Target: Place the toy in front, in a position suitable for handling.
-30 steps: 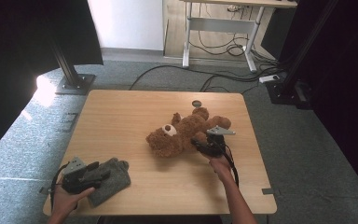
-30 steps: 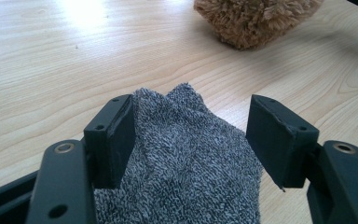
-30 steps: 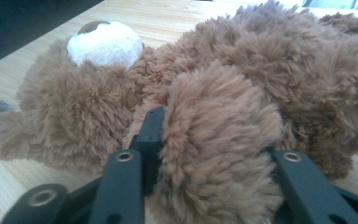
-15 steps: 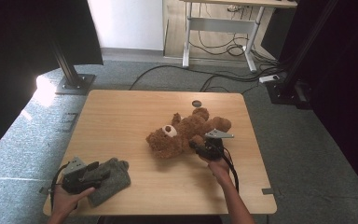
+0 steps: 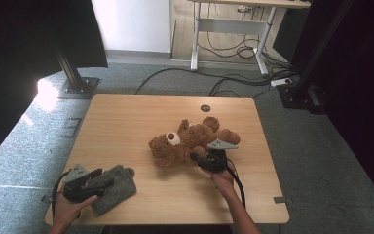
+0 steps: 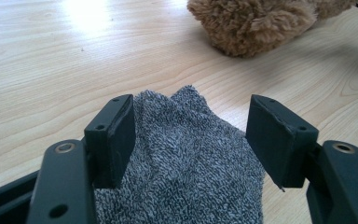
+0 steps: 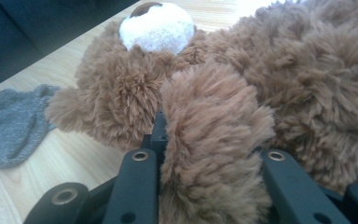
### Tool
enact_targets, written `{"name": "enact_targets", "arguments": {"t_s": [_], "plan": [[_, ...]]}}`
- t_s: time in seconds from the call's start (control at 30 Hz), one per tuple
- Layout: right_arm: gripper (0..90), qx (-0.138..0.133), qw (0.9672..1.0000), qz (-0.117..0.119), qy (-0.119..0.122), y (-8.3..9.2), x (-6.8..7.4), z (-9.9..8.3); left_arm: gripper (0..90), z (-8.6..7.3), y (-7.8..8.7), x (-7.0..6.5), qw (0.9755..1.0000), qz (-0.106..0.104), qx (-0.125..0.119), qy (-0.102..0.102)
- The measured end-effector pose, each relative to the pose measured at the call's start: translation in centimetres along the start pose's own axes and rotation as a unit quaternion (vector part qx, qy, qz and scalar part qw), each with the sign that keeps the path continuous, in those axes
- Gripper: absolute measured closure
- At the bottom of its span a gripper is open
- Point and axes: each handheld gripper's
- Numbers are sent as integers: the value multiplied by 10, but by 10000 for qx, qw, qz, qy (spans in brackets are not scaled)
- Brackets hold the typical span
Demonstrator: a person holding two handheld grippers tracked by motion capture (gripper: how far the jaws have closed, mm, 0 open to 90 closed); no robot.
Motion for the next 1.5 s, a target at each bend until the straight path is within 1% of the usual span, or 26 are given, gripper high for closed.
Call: {"name": "enact_targets", "arguments": {"t_s": [0.1,0.13,0.23,0.43,0.5,0.77,0.93,1.23,1.33,1.5], "plan": [[693,0,9999,106,29,-6,10,-2,328,0,0,0,10000,4,-11,7],[693,0,9999,106,29,-6,10,-2,328,0,0,0,10000,1,-7,3],[691,34,9997,220,106,-13,19,-3,328,0,0,1,10000,4,-1,2],[690,32,9995,299,138,-20,24,-3,328,0,1,1,10000,8,-10,8],[689,17,9993,346,102,-22,26,-3,328,0,1,1,10000,8,-10,8],[689,5,9991,414,90,-22,27,-7,328,0,1,2,10000,9,-5,3],[681,-46,9989,465,-3,-19,24,-11,328,0,0,1,10000,5,7,-3],[649,-109,9992,392,43,-18,23,-12,329,-1,1,2,10000,19,-5,7],[640,-153,9992,371,24,-17,23,-11,329,-1,0,2,10000,21,-5,4],[637,-187,9992,356,42,-18,24,-11,329,0,1,1,10000,22,-4,3]]}}
Point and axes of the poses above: each handheld gripper's, and its own axes: y roughly backward along the jaws, z roughly out of its top, x roughly to its left, and after that the axes turned 6 degrees about z, right-handed
